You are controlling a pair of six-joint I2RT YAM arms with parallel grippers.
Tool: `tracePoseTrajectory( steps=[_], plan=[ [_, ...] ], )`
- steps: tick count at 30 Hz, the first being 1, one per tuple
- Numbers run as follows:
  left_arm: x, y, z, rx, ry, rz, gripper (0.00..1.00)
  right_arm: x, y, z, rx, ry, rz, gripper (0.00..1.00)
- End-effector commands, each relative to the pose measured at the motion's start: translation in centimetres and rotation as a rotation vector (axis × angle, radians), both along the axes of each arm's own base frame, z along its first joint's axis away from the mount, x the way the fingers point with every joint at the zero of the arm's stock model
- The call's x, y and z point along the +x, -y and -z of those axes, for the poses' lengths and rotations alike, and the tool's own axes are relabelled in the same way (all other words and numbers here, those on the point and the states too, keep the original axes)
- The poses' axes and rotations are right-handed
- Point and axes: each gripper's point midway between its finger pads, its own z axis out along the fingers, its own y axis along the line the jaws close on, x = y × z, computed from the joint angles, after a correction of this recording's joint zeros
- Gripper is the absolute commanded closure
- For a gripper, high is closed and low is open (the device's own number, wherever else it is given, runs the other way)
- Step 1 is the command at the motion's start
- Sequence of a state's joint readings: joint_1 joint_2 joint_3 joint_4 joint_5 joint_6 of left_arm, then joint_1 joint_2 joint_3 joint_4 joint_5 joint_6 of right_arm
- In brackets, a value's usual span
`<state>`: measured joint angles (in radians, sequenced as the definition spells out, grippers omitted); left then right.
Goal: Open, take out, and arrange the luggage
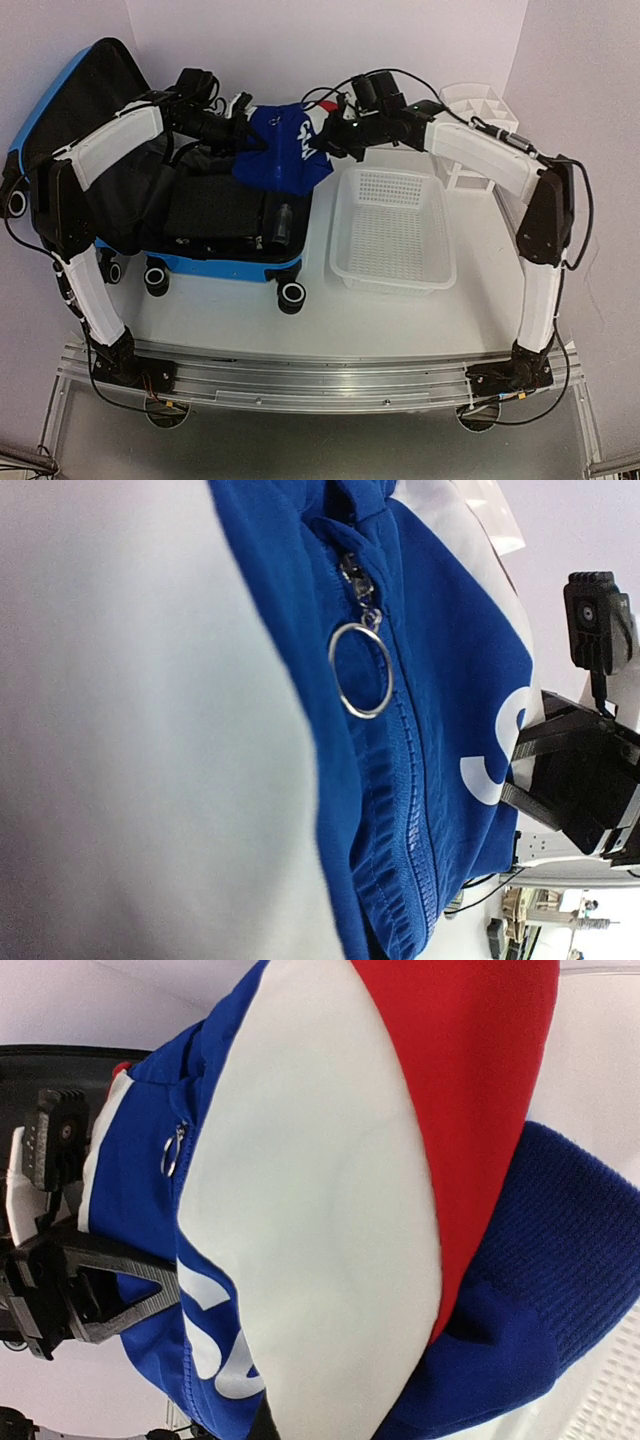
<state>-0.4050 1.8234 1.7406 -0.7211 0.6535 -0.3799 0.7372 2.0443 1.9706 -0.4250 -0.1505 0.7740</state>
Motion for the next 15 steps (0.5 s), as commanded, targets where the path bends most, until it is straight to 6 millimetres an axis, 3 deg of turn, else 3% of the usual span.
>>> tracePoseTrajectory(
  steps=[1, 9, 12, 15],
  plan=[
    [-1.0, 7.5, -2.9, -0.086, 0.099, 0.147, 1.00, -2.7, 6.1, -4.2, -0.016, 0.056, 0.030, 1.00],
    [-4.6, 18.2, 0.2, -0.133, 0.056, 0.303, 1.00, -7.3, 17.1, -0.5, -0.130, -0.061, 0.107, 1.00],
    [-5.4, 20.7, 1.9, -0.125, 0.042, 0.324, 1.00, -8.8, 19.3, 2.7, -0.172, -0.118, 0.098, 1.00],
    [-5.8, 22.5, 3.7, -0.119, 0.025, 0.326, 1.00, -9.6, 20.2, 6.0, -0.190, -0.181, 0.028, 1.00]
  ],
)
